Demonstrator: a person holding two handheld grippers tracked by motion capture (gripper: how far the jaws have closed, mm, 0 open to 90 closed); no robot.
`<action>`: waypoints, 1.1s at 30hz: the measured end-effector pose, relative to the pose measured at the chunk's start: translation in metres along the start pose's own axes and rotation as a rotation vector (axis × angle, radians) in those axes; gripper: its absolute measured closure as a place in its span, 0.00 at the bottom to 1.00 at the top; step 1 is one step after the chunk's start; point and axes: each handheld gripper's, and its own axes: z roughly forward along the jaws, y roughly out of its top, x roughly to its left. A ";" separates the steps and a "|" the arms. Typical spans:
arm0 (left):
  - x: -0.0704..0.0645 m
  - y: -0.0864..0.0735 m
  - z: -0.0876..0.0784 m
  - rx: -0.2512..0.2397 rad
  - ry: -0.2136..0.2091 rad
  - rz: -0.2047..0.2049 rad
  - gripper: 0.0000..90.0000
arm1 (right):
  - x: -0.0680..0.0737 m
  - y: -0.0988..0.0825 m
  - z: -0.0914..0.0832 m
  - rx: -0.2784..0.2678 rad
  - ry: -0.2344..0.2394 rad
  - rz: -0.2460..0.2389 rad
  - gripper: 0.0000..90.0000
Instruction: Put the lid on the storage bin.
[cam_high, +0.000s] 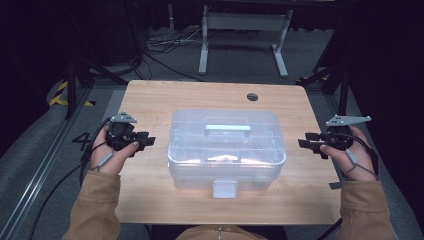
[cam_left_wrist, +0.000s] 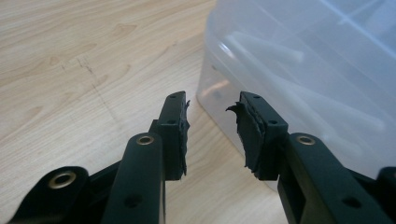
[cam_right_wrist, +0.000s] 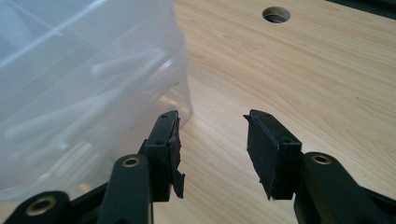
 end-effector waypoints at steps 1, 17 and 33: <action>0.003 0.000 0.002 -0.008 0.006 0.003 0.70 | -0.002 -0.001 0.001 -0.004 -0.008 -0.002 0.59; 0.028 -0.014 0.033 -0.001 0.045 -0.010 0.63 | -0.046 -0.034 0.040 -0.018 -0.048 0.087 0.55; 0.048 -0.034 0.062 0.033 0.046 -0.034 0.61 | -0.063 -0.054 0.061 0.017 -0.068 0.145 0.57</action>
